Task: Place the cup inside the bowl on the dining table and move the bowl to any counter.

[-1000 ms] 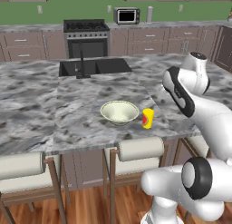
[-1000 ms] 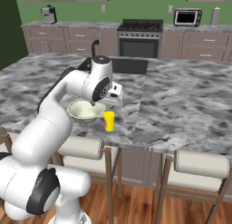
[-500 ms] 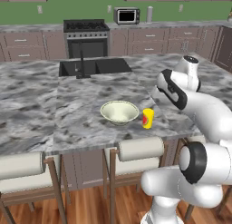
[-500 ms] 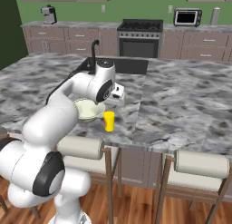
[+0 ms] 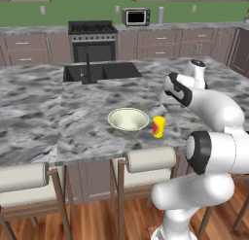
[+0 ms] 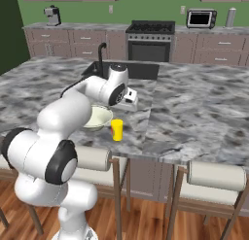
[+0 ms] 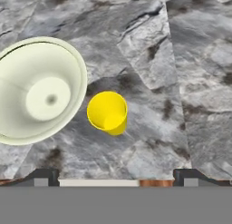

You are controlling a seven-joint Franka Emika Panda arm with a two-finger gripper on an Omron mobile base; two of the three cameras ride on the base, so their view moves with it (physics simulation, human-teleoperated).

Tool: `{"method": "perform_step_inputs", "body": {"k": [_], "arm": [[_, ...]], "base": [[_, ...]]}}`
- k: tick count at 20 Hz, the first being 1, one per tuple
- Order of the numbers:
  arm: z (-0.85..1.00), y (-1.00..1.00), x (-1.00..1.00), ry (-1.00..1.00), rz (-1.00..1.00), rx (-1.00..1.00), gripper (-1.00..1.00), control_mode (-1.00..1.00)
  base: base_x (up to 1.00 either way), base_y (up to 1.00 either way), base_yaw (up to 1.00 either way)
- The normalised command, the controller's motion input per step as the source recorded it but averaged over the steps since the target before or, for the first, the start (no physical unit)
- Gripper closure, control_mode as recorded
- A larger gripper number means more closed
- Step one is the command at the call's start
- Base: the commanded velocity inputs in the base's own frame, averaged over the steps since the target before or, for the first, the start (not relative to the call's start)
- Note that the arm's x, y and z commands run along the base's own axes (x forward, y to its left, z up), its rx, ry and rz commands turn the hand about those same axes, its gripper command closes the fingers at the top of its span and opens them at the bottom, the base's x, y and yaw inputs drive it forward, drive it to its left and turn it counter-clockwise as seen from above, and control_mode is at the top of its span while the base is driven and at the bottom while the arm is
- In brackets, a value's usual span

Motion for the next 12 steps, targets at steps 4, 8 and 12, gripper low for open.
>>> {"method": "perform_step_inputs", "body": {"k": [4,8,12], "arm": [[-0.18,-0.03,0.32,0.00,0.00,0.00,-1.00,-1.00],[-0.15,0.00,0.31,0.02,0.00,0.00,-1.00,-1.00],[-0.14,0.00,0.28,0.02,0.00,0.00,-1.00,-1.00]], "base": [[0.00,0.00,0.00],[0.00,0.00,0.00],[0.00,0.00,0.00]]}}
